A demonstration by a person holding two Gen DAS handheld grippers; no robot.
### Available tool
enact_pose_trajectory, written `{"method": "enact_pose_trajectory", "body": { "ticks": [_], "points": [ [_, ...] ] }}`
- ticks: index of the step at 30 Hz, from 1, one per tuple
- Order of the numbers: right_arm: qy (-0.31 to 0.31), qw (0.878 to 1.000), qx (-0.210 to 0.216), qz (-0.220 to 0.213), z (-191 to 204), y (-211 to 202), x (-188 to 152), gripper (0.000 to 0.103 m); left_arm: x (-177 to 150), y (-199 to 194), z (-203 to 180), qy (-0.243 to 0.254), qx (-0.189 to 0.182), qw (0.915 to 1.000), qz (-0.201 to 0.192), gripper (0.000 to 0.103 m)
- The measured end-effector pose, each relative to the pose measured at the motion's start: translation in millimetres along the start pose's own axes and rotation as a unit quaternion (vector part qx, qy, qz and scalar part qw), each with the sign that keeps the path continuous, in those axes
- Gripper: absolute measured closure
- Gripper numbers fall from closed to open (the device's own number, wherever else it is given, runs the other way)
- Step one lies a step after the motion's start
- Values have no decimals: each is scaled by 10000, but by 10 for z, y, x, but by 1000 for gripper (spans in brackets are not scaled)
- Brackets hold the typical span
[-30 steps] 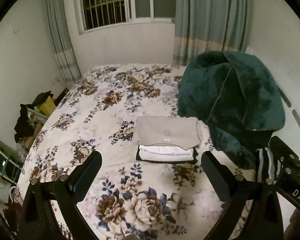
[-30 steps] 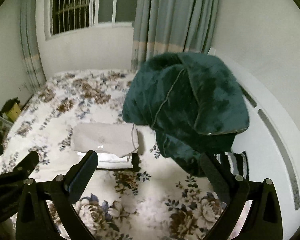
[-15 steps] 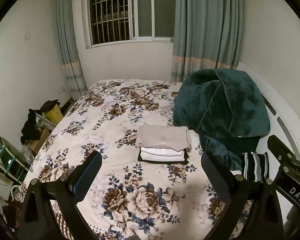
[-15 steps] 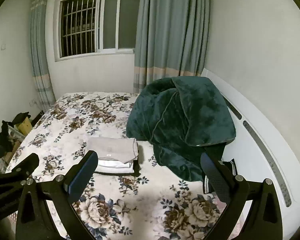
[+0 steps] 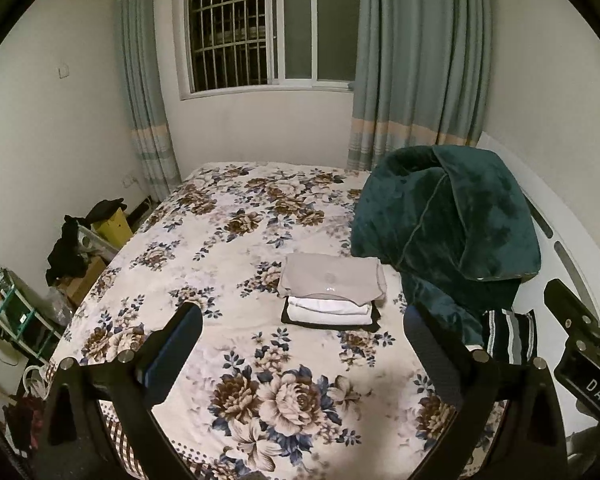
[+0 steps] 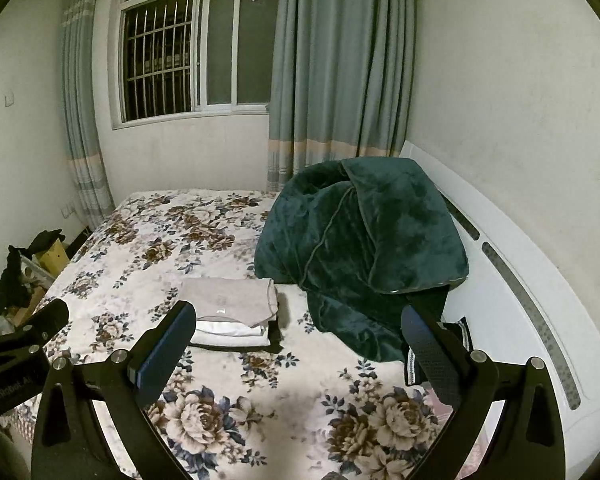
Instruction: Fold small clothes
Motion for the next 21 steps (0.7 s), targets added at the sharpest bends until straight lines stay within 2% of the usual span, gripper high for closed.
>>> {"method": "enact_pose_trajectory", "body": {
  "ticks": [7, 21],
  "points": [
    [-25, 9999, 138, 30, 55, 52, 14, 0, -30, 6, 8, 4, 51, 10000, 61, 0],
    [-70, 9998, 157, 78, 45, 157, 14, 0, -47, 1, 46, 64, 135, 9999, 79, 0]
  ]
}}
Point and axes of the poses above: each gripper's, at about its wrist camera, not at the fingertips, and y roughly the way its jaws point, z to its left, x to its top, the point moved 9 cm from there along y, roughly the way its jaws point, and after that the axes turned 1 degree about z, right-handed, at the moved point
